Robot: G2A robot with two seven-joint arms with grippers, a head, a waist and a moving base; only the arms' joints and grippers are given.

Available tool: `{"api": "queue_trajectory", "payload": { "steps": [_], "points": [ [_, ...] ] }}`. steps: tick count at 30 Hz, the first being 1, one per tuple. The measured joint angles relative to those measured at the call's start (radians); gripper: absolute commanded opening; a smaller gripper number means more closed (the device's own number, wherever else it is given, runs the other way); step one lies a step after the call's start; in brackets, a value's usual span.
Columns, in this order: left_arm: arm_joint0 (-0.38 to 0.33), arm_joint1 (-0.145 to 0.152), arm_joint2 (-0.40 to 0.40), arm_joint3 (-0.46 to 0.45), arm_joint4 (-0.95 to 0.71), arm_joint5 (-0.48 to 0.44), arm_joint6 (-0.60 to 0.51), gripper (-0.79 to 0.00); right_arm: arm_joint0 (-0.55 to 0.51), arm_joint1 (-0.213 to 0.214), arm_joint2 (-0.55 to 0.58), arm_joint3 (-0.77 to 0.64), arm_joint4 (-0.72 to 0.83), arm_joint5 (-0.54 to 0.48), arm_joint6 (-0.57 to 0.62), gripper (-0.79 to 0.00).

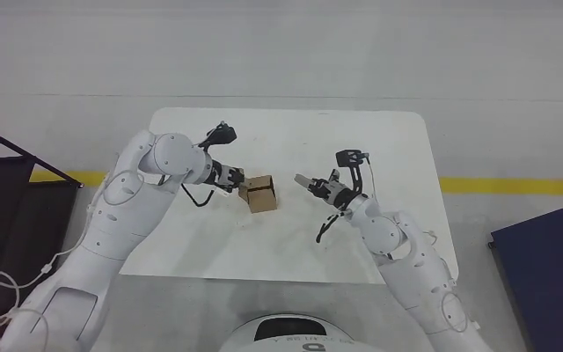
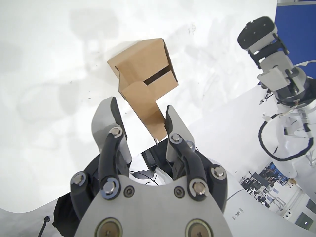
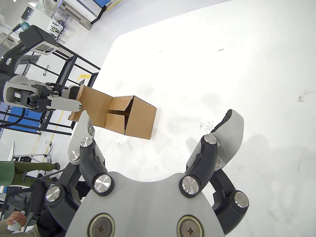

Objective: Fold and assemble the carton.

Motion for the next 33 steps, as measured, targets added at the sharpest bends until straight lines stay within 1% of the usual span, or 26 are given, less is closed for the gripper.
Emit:
{"api": "queue_trajectory", "payload": {
  "steps": [7,13,18,23,29,33],
  "points": [
    [-0.005,0.001,0.007,0.006,-0.006,-0.008,0.003,-0.785,-0.003,0.002,0.002,-0.003,-0.001,0.001,0.000,0.000],
    [-0.003,0.003,0.012,-0.007,-0.001,-0.010,-0.010,-0.785,0.001,0.002,-0.002,0.000,0.000,0.006,0.003,0.000],
    [-0.012,0.002,0.034,-0.015,0.003,-0.009,-0.026,-0.785,0.004,0.002,-0.006,0.001,-0.002,0.008,0.004,0.000],
    [-0.027,-0.003,0.053,-0.003,-0.007,-0.011,-0.025,-0.785,0.004,0.002,-0.009,0.001,-0.002,0.007,0.005,0.000],
    [-0.045,-0.011,0.091,0.026,-0.025,-0.035,-0.033,-0.785,0.003,0.003,-0.011,0.000,-0.002,0.006,0.006,0.000],
    [-0.078,-0.026,0.151,0.056,-0.009,-0.040,-0.050,-0.785,0.005,0.002,-0.017,0.002,-0.004,0.005,0.007,0.000]
  ]
}}
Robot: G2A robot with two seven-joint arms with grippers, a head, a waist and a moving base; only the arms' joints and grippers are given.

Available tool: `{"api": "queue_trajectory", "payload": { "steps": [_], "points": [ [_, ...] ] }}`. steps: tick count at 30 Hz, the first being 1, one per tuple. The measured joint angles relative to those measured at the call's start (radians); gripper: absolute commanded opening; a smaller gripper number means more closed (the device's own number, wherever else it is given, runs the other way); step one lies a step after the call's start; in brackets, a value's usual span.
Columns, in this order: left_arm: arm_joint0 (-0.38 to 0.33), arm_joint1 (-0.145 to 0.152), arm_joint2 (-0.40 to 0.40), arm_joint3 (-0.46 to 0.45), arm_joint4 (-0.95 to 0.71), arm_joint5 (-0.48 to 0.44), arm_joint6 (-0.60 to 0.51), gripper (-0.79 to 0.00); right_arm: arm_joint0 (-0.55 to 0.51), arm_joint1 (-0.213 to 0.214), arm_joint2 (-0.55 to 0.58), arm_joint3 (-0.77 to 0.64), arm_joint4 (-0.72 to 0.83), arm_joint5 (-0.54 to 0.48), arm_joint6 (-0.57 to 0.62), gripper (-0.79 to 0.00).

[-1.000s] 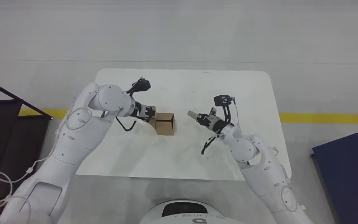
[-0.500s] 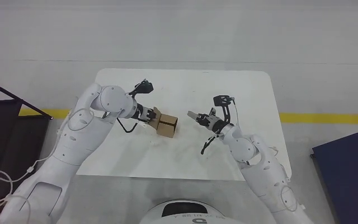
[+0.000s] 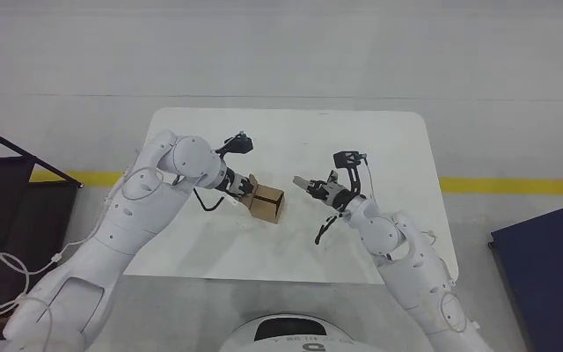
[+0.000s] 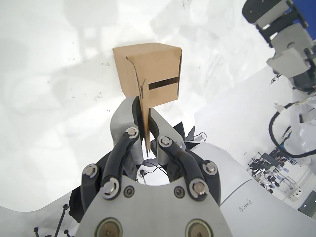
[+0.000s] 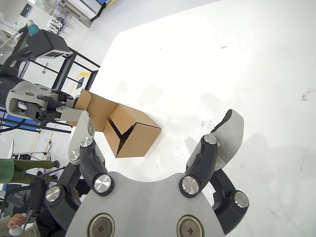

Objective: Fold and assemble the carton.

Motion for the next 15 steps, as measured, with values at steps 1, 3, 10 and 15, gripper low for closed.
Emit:
{"api": "queue_trajectory", "payload": {
  "steps": [1,3,10,15],
  "points": [
    [-0.009,-0.004,0.011,0.004,0.003,0.003,0.000,-0.785,0.001,0.000,-0.001,0.001,-0.001,0.000,0.000,0.000],
    [-0.027,-0.010,0.029,0.006,0.004,0.014,0.005,-0.785,0.002,0.000,-0.003,0.001,-0.001,0.001,0.000,0.000],
    [-0.043,-0.013,0.027,-0.011,0.006,0.035,0.022,-0.456,0.000,0.001,-0.004,-0.001,0.001,-0.001,-0.001,0.000],
    [-0.020,-0.003,-0.010,-0.024,-0.011,0.033,0.042,0.000,-0.004,0.002,-0.001,-0.007,0.004,-0.004,-0.001,0.000]
  ]
}}
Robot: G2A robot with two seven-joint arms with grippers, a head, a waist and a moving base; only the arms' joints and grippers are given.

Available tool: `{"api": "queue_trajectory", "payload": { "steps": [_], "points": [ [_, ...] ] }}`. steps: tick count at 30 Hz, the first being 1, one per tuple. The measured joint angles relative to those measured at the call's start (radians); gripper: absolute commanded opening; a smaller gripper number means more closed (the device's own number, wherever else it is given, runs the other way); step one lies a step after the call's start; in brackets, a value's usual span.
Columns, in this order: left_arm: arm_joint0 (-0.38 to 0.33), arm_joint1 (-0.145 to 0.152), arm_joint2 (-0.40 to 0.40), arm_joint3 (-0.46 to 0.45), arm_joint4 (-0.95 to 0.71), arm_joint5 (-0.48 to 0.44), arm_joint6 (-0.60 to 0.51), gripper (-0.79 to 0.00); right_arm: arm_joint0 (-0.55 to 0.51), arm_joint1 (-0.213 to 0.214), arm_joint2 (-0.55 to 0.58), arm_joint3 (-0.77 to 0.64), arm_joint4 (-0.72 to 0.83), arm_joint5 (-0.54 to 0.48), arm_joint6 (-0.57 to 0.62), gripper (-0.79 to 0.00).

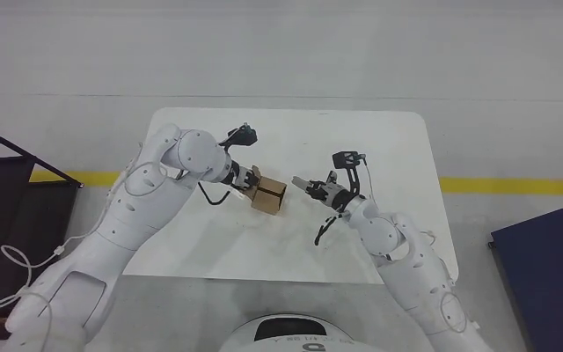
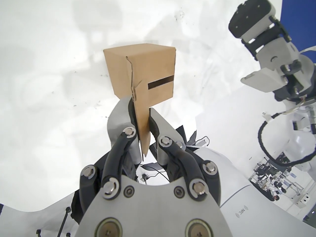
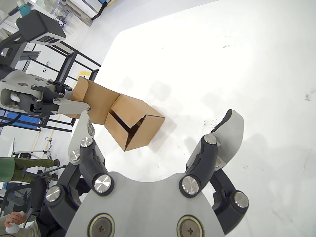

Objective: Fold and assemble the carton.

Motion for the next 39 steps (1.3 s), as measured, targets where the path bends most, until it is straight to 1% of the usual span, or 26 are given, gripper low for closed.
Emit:
{"api": "queue_trajectory", "payload": {
  "steps": [5,8,11,14,15,17,18,19,20,21,22,24,26,27,32,33,39],
  "points": [
    [0.037,0.016,-0.059,-0.007,-0.043,-0.034,0.007,0.000,-0.004,0.001,0.001,-0.005,0.006,-0.008,0.006,0.000],
    [0.068,0.028,-0.113,-0.010,-0.084,-0.066,0.024,0.000,0.000,0.001,-0.007,-0.002,0.017,-0.018,0.022,0.000],
    [0.111,0.042,-0.181,-0.019,-0.127,-0.098,0.056,0.000,0.013,-0.001,-0.018,0.014,0.040,-0.038,0.038,0.000],
    [0.165,0.059,-0.258,-0.020,-0.169,-0.124,0.086,0.000,0.034,-0.004,-0.030,0.048,0.095,-0.083,0.055,0.000],
    [0.187,0.065,-0.285,-0.015,-0.176,-0.127,0.091,0.000,0.046,-0.006,-0.036,0.066,0.118,-0.101,0.060,-0.006],
    [0.218,0.074,-0.318,-0.003,-0.174,-0.126,0.093,0.000,0.063,-0.010,-0.047,0.093,0.153,-0.130,0.066,-0.105],
    [0.235,0.079,-0.335,0.007,-0.168,-0.124,0.093,0.000,0.072,-0.012,-0.055,0.108,0.176,-0.153,0.066,-0.111],
    [0.247,0.082,-0.344,0.014,-0.162,-0.121,0.092,0.000,0.078,-0.014,-0.062,0.118,0.192,-0.172,0.064,-0.080],
    [0.258,0.086,-0.352,0.021,-0.155,-0.118,0.091,-0.009,0.084,-0.016,-0.068,0.129,0.205,-0.190,0.060,-0.058],
    [0.270,0.089,-0.359,0.031,-0.149,-0.114,0.090,-0.092,0.091,-0.018,-0.076,0.144,0.217,-0.207,0.052,-0.049],
    [0.278,0.091,-0.363,0.037,-0.146,-0.112,0.089,-0.142,0.097,-0.020,-0.083,0.156,0.223,-0.213,0.046,-0.043],
    [0.289,0.093,-0.366,0.049,-0.145,-0.108,0.090,-0.212,0.114,-0.025,-0.099,0.187,0.234,-0.216,0.039,-0.037],
    [0.291,0.093,-0.362,0.064,-0.156,-0.108,0.090,-0.271,0.131,-0.029,-0.112,0.212,0.246,-0.214,0.039,-0.034],
    [0.288,0.092,-0.355,0.079,-0.161,-0.107,0.090,-0.277,0.141,-0.032,-0.121,0.228,0.255,-0.212,0.041,-0.025],
    [0.242,0.080,-0.292,0.142,-0.156,-0.110,0.094,-0.225,0.178,-0.044,-0.160,0.278,0.268,-0.208,0.045,-0.003],
    [0.228,0.076,-0.275,0.153,-0.158,-0.111,0.095,-0.200,0.184,-0.046,-0.167,0.286,0.270,-0.210,0.044,-0.003],
    [0.172,0.059,-0.202,0.191,-0.156,-0.107,0.097,-0.160,0.200,-0.053,-0.191,0.308,0.299,-0.238,0.062,-0.009]
  ]
}}
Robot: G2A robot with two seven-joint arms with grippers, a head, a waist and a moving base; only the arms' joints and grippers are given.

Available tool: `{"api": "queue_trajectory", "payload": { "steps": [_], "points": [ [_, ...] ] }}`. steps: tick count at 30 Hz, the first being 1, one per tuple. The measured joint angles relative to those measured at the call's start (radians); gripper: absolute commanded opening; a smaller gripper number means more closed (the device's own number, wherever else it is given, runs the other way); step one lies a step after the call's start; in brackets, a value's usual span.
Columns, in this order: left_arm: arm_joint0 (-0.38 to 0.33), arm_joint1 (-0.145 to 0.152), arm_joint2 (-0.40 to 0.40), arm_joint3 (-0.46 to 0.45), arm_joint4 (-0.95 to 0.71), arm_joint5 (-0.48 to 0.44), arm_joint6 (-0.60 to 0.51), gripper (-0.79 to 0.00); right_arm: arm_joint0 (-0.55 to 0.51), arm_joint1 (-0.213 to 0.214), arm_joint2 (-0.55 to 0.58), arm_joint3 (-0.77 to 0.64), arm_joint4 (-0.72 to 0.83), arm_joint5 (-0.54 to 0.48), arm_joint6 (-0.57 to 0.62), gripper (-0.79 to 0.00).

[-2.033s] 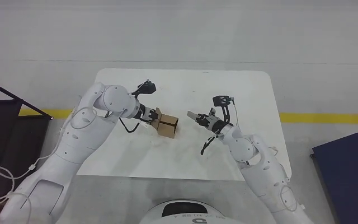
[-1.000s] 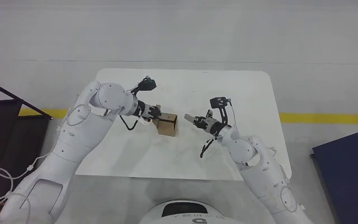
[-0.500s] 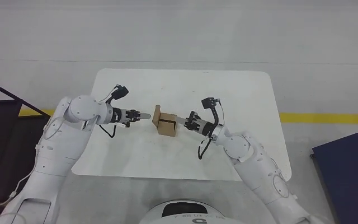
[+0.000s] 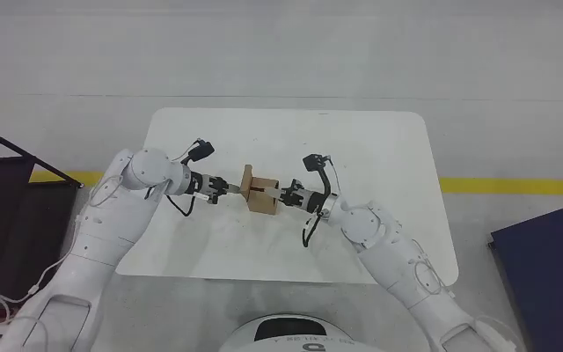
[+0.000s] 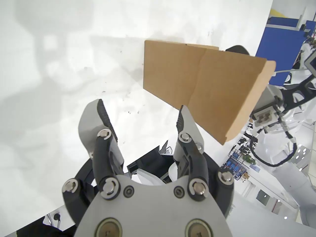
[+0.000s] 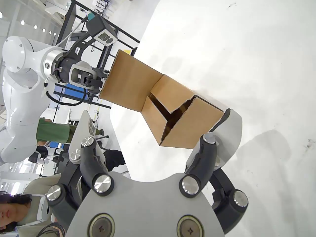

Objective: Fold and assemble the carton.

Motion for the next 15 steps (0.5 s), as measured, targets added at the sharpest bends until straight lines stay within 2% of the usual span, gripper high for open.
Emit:
{"api": "queue_trajectory", "payload": {
  "steps": [4,6,15],
  "points": [
    [-0.029,-0.011,0.044,0.019,0.003,0.006,0.002,-0.160,-0.002,-0.002,-0.012,-0.007,-0.002,-0.015,-0.001,-0.012],
    [-0.041,-0.018,0.071,0.025,0.005,0.009,0.003,-0.123,-0.008,-0.001,-0.015,-0.018,-0.002,-0.028,0.000,-0.006],
    [-0.095,-0.044,0.151,0.091,0.003,0.022,0.019,-0.135,-0.012,0.000,-0.021,-0.025,0.021,-0.036,0.031,0.000]
  ]
}}
